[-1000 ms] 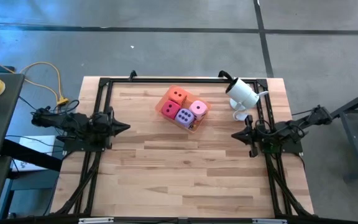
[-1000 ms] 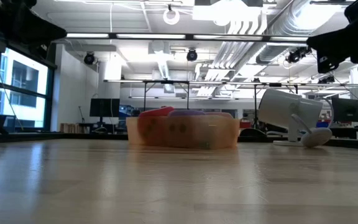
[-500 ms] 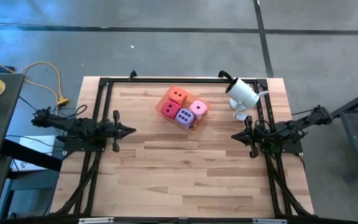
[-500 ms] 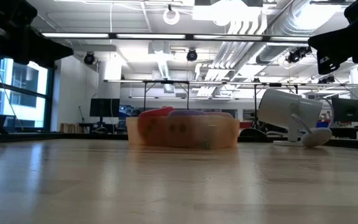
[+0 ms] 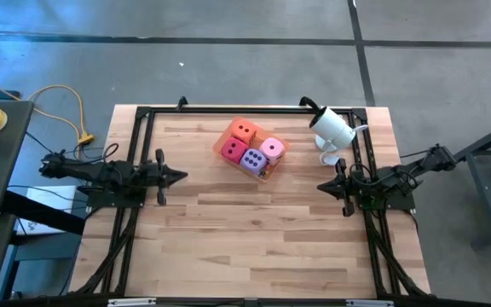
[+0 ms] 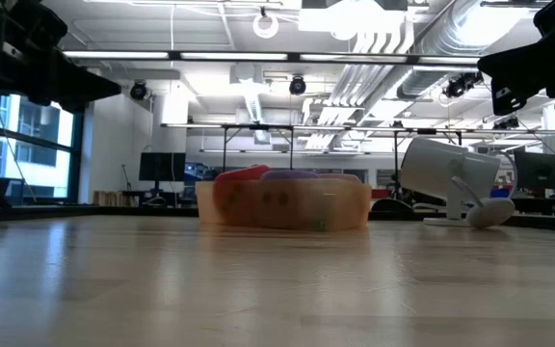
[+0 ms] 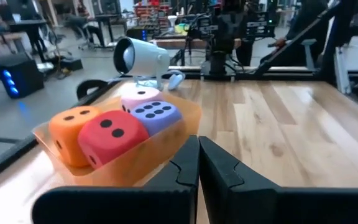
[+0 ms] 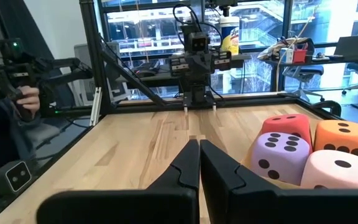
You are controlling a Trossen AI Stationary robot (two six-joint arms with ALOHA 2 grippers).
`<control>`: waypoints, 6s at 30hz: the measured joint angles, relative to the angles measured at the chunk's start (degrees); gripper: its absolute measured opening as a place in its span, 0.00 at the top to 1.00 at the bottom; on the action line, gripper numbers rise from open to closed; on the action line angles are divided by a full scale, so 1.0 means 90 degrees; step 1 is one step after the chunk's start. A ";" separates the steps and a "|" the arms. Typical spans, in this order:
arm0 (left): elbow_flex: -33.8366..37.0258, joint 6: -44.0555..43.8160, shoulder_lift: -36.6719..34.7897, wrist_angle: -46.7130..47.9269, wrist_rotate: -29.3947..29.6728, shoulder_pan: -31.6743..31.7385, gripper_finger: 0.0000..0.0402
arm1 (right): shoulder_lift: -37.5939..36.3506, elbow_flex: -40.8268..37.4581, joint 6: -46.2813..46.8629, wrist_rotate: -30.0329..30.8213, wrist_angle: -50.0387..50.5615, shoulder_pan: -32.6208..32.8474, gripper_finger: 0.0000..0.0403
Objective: Pick & Place Dice
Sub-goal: Return to Home Position
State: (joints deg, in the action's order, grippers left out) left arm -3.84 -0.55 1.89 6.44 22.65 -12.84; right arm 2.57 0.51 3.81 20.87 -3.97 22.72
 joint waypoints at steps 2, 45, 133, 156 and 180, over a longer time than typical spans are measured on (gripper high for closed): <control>0.0004 0.0284 -0.0002 -0.0020 0.0005 0.0034 1.00 | 0.0000 0.0000 0.0000 -0.0001 -0.0005 0.0000 1.00; 0.0027 0.0409 -0.0002 -0.1627 0.0007 0.0039 1.00 | 0.0000 0.0000 0.0000 -0.0001 -0.0007 0.0000 1.00; 0.0019 0.0397 -0.0002 -0.1630 0.0005 0.0037 1.00 | 0.0002 -0.0002 0.0000 -0.0001 -0.0009 -0.0002 1.00; 0.0019 0.0397 -0.0002 -0.1627 0.0005 0.0039 1.00 | 0.0002 -0.0002 -0.0002 -0.0001 -0.0008 -0.0002 1.00; 0.0019 0.0397 -0.0002 -0.1627 0.0007 0.0037 1.00 | 0.0002 -0.0002 -0.0002 -0.0001 -0.0007 -0.0002 1.00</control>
State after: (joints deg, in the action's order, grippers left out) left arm -3.66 3.03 1.87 -8.21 22.72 -12.51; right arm 2.59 0.49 3.79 20.86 -4.03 22.70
